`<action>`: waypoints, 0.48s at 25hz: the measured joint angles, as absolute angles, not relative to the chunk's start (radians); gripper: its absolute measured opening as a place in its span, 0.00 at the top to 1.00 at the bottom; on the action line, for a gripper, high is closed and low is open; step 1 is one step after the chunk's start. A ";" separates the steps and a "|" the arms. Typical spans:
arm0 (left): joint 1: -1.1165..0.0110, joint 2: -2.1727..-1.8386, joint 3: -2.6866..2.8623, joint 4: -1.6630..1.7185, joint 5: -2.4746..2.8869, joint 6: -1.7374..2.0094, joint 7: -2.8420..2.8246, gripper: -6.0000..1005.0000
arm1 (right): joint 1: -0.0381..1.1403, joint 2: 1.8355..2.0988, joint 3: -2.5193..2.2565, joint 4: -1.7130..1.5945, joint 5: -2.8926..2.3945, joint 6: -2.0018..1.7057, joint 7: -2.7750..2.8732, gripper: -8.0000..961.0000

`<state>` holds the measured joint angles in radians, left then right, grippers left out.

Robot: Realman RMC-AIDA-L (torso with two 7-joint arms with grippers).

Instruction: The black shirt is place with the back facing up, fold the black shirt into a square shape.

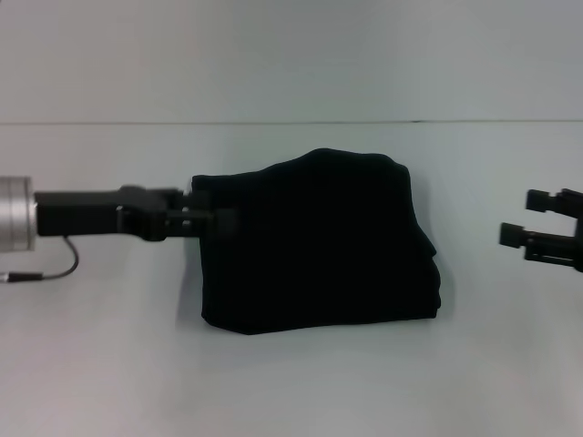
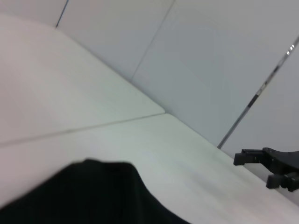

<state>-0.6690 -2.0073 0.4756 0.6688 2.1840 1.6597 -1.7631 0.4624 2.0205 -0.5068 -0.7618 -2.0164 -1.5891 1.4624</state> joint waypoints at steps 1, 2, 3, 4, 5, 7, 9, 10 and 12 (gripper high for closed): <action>-0.678 -2.009 0.476 0.668 2.183 1.653 -1.743 0.23 | 0.466 2.033 -0.507 -0.767 -2.018 -1.589 1.452 0.08; -0.685 -2.013 0.475 0.668 2.179 1.645 -1.719 0.21 | 0.470 2.042 -0.509 -0.770 -2.021 -1.589 1.444 0.08; -0.694 -2.022 0.476 0.667 2.177 1.636 -1.689 0.19 | 0.476 2.049 -0.515 -0.770 -2.027 -1.587 1.437 0.08; -0.694 -2.022 0.476 0.667 2.177 1.636 -1.689 0.17 | 0.483 2.054 -0.522 -0.767 -2.038 -1.580 1.434 0.08; -0.696 -2.048 0.478 0.667 2.172 1.607 -1.617 0.16 | 0.492 2.057 -0.528 -0.760 -2.048 -1.573 1.431 0.08; -0.689 -2.077 0.491 0.669 2.173 1.577 -1.556 0.12 | 0.507 2.061 -0.536 -0.739 -2.061 -1.556 1.431 0.08; -0.679 -2.103 0.513 0.673 2.173 1.547 -1.521 0.08 | 0.518 2.062 -0.540 -0.717 -2.063 -1.542 1.430 0.08; -0.676 -2.113 0.523 0.675 2.173 1.533 -1.516 0.06 | 0.523 2.062 -0.545 -0.704 -2.063 -1.534 1.430 0.08; -0.672 -2.122 0.537 0.676 2.173 1.511 -1.515 0.04 | 0.532 2.062 -0.563 -0.685 -2.064 -1.515 1.430 0.08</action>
<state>-0.6718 -2.1222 0.5371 0.6765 2.1729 1.5106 -1.5149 0.5317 2.0622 -0.5630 -0.6848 -2.0641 -1.5150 1.4298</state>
